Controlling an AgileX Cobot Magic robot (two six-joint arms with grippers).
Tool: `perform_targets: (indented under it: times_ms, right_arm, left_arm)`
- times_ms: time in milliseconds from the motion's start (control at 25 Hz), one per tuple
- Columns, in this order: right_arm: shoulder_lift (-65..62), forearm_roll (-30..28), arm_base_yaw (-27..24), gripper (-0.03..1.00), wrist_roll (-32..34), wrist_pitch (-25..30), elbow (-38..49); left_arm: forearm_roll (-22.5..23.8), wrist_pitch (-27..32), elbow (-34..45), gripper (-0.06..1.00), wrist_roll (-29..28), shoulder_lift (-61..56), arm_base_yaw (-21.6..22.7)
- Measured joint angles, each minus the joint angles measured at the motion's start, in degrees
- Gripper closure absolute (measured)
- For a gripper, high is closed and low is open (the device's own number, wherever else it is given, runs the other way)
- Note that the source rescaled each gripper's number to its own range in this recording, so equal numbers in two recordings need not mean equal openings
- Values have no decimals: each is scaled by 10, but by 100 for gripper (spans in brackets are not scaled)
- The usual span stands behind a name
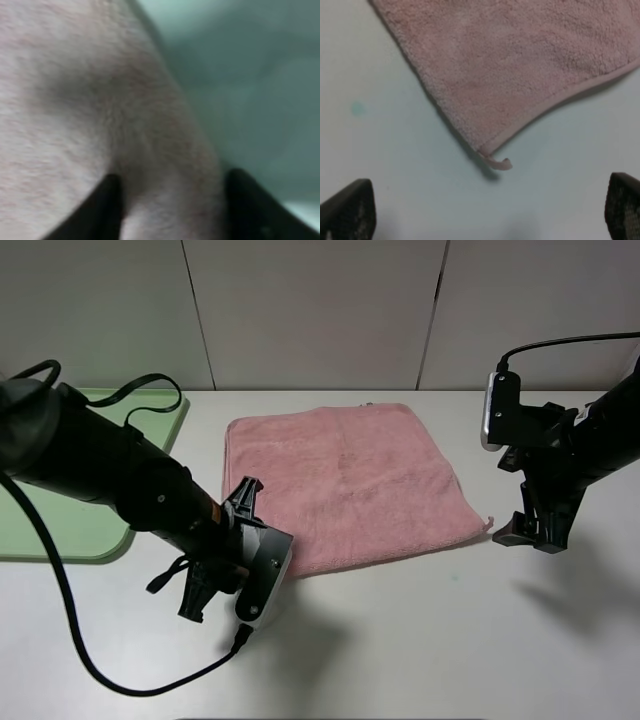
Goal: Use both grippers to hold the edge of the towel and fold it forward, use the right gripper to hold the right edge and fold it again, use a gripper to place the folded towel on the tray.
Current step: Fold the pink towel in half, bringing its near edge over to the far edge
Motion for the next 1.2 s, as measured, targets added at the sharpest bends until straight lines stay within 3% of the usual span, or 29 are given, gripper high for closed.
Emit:
perform_targets:
  times_ms: [240,320,1200]
  right_arm:
    - [0,0,0,-3,0,0,0]
    - [0,0,0,-3,0,0,0]
    - [0,6,0,-3,-20,-12,0]
  left_arm:
    - [-3,29,0,85,-14,1,-2]
    - [-3,32,0,91,-14,2,-2]
    - [-3,31,0,94,-14,2,-2]
